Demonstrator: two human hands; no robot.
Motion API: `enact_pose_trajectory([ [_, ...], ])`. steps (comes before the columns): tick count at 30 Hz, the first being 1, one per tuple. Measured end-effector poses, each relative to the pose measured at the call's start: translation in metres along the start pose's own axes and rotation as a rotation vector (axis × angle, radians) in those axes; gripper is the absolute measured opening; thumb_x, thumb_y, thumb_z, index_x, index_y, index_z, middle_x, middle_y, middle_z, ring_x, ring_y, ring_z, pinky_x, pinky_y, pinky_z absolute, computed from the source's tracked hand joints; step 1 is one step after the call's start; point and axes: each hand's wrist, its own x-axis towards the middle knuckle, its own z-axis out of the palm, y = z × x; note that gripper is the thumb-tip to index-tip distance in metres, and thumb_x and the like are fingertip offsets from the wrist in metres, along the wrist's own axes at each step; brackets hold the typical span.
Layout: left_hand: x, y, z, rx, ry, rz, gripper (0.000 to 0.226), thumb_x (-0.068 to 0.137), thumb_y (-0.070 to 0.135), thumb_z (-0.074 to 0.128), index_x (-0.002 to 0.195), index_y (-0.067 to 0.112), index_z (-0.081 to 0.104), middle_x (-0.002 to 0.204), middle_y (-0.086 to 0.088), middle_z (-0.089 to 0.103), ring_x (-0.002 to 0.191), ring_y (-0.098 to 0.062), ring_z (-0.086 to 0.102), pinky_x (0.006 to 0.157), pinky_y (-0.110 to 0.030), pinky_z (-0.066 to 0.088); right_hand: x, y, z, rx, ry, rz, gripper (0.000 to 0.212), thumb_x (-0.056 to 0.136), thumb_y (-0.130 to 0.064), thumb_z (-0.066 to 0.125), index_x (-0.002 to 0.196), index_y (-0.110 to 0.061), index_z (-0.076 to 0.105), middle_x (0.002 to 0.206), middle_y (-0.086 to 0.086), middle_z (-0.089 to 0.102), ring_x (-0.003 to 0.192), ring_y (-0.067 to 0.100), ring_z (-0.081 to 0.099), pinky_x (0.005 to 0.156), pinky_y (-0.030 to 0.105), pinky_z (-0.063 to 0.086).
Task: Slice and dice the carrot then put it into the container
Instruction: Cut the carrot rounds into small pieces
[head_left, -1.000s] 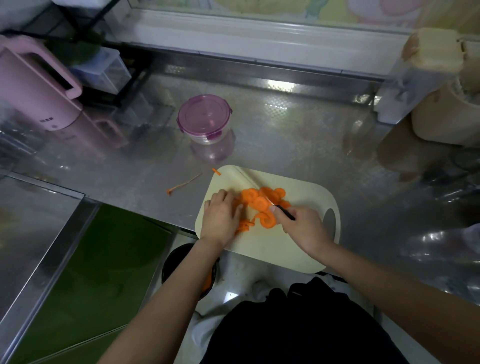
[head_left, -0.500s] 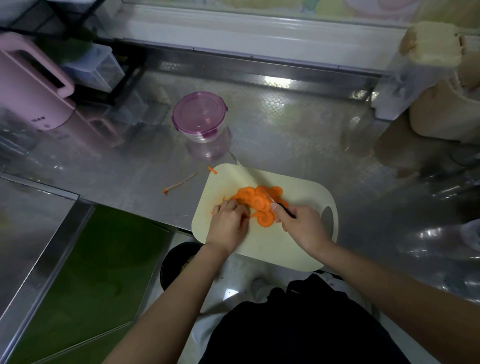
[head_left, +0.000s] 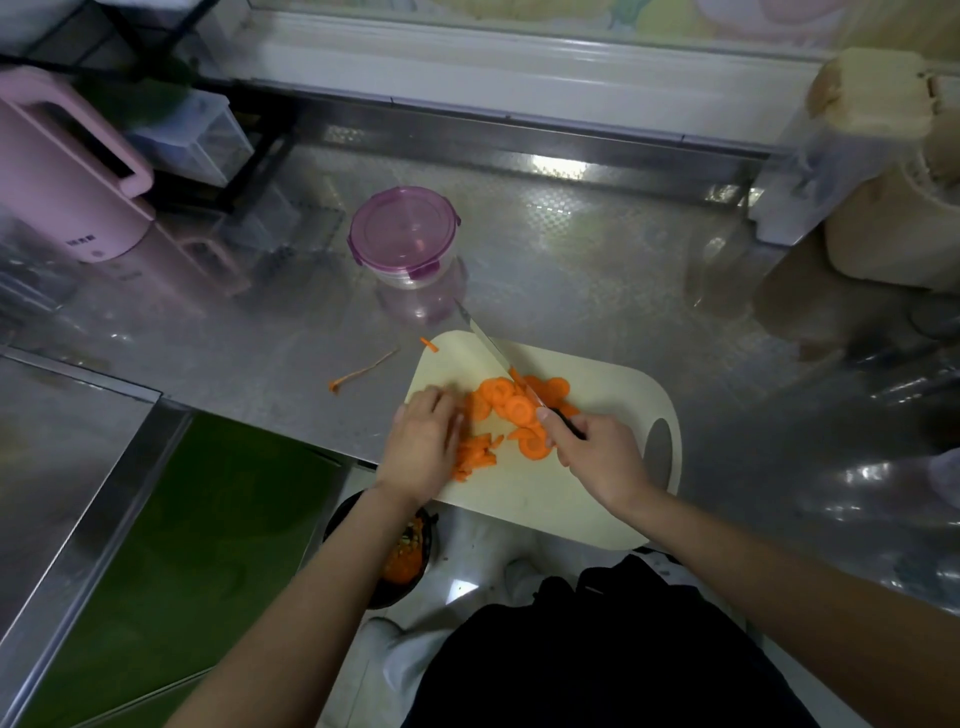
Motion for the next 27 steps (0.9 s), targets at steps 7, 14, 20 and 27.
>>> enact_pose_trajectory([
  [7,0.061,-0.022,-0.013,0.213,-0.057,-0.123,0.047,0.084,0.000,0.049,0.130,0.008,0.048,0.130,-0.009,0.049,0.115,-0.029,0.044,0.095,-0.035,0.033,0.016,-0.015,0.011,0.121,0.003,0.075,0.046,0.092,-0.047,0.052,0.058,-0.018,0.061,0.053,-0.007,0.057,0.057,0.011,0.056,0.061,0.025,0.044],
  [14,0.087,-0.029,-0.008,0.232,-0.092,-0.212,0.028,0.091,0.004,0.044,0.114,0.007,0.060,0.120,-0.014,0.057,0.113,-0.031,0.048,0.094,-0.035,0.034,0.029,-0.025,0.016,0.214,0.023,0.120,0.047,0.092,-0.046,0.053,0.054,-0.018,0.059,0.049,-0.003,0.055,0.052,0.014,0.054,0.058,0.029,0.044],
  [20,0.074,-0.020,-0.004,-0.025,-0.087,-0.203,0.019,0.082,-0.001,0.053,0.096,0.002,0.066,0.106,-0.017,0.060,0.106,-0.032,0.050,0.091,-0.029,0.034,0.031,-0.025,0.017,0.215,0.015,0.116,0.047,0.092,-0.046,0.053,0.055,-0.019,0.060,0.051,-0.004,0.056,0.054,0.014,0.055,0.059,0.029,0.045],
  [27,0.025,-0.010,0.006,-0.185,-0.144,-0.080,0.012,0.082,-0.005,0.053,0.088,0.004,0.059,0.095,-0.010,0.052,0.094,-0.028,0.049,0.088,-0.034,0.039,0.025,-0.023,0.012,0.174,0.009,0.095,0.046,0.093,-0.046,0.051,0.056,-0.019,0.059,0.053,-0.004,0.057,0.054,0.012,0.055,0.057,0.025,0.043],
])
